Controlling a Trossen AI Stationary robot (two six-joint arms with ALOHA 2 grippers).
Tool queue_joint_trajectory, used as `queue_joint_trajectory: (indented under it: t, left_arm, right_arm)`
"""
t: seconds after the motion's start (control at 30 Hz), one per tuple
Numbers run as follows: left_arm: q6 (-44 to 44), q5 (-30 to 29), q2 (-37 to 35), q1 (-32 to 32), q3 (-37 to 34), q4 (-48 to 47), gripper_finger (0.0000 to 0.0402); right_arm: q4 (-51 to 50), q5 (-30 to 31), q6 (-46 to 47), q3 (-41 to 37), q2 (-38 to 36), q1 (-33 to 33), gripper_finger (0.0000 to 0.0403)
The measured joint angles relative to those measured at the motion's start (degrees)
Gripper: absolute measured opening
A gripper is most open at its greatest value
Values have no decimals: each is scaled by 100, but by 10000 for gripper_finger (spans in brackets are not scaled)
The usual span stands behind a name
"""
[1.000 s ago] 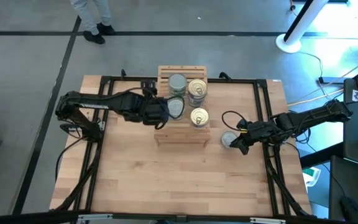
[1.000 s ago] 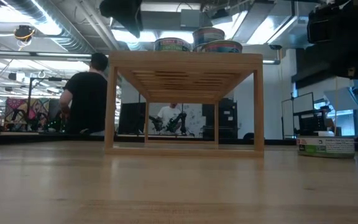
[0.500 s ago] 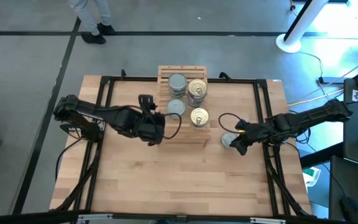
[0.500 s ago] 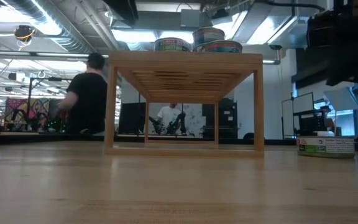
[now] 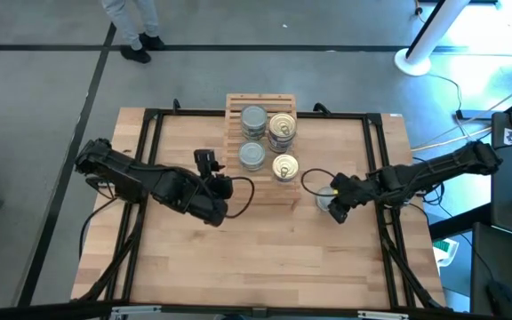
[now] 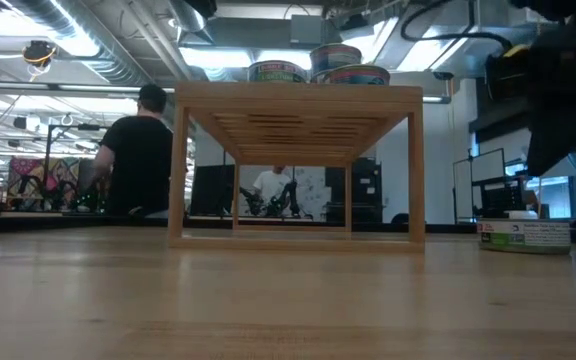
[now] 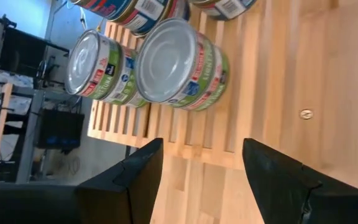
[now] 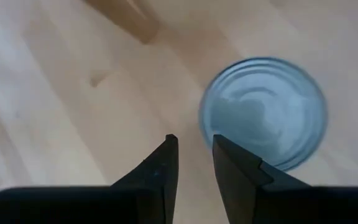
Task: Stack canned seafood by type on shelf
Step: Stack the green tuna can on top of the green tuna can on the shelf
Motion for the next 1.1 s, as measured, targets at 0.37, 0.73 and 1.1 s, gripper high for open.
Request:
queue_joint_trajectory:
  t: [0.37, 0.73, 1.1]
  left_arm:
    - [-291, 30, 4, -221, -4, 16, 217]
    - [-439, 28, 4, -351, -4, 24, 217]
    - [-504, 26, 4, -358, -4, 22, 217]
  right_arm:
    - [-111, -628, -592, 0, 43, -968, 102]
    - [-133, -856, -818, 0, 331, -1614, 102]
    - [-134, -749, -844, 0, 359, -1646, 102]
